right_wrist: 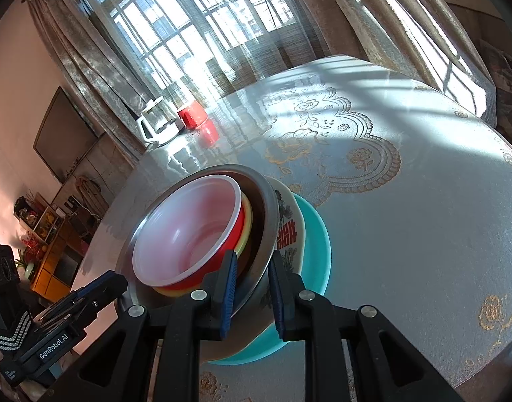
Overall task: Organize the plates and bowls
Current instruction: 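Lift and carry the basin onto the teal-based plate stack with both tools, then open both tools and withdraw them from the basin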
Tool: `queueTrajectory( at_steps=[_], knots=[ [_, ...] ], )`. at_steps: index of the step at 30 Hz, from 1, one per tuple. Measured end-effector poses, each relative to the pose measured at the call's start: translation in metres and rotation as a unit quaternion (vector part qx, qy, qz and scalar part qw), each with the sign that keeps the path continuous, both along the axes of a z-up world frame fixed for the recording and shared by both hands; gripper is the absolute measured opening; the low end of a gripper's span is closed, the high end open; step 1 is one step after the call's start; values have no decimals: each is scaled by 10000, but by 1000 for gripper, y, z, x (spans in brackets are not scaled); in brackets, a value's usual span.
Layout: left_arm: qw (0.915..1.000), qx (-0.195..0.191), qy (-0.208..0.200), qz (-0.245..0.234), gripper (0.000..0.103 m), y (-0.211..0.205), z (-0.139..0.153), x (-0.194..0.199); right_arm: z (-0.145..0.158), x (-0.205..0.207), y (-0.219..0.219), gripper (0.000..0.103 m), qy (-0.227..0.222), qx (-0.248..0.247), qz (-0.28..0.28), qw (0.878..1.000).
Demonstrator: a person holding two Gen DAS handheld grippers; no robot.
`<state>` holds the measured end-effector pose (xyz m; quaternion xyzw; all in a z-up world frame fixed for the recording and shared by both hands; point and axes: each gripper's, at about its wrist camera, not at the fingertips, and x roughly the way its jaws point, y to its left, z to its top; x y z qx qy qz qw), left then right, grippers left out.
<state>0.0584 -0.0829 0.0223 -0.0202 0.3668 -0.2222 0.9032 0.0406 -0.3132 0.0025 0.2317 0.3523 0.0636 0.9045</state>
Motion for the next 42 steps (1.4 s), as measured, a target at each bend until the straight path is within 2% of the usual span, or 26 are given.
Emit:
queueTrajectory(
  at_steps=[15,26,34,42],
  knots=[
    [9999,-57,-60,76,29,8,3,-5,2,-5,5,22,-33,-216,-32,9998],
    [9995,-94,-22,303,28,24,1,-7,3,-8,7,23,-26,-224,-42,9997],
    [9987,-23,124,502,28,36,-10,-9,2,-10,8,25,-41,-309,-62,9995],
    [9972,144,4,727,28,39,-11,-18,6,-17,19,29,-91,-632,-95,9979]
  ],
)
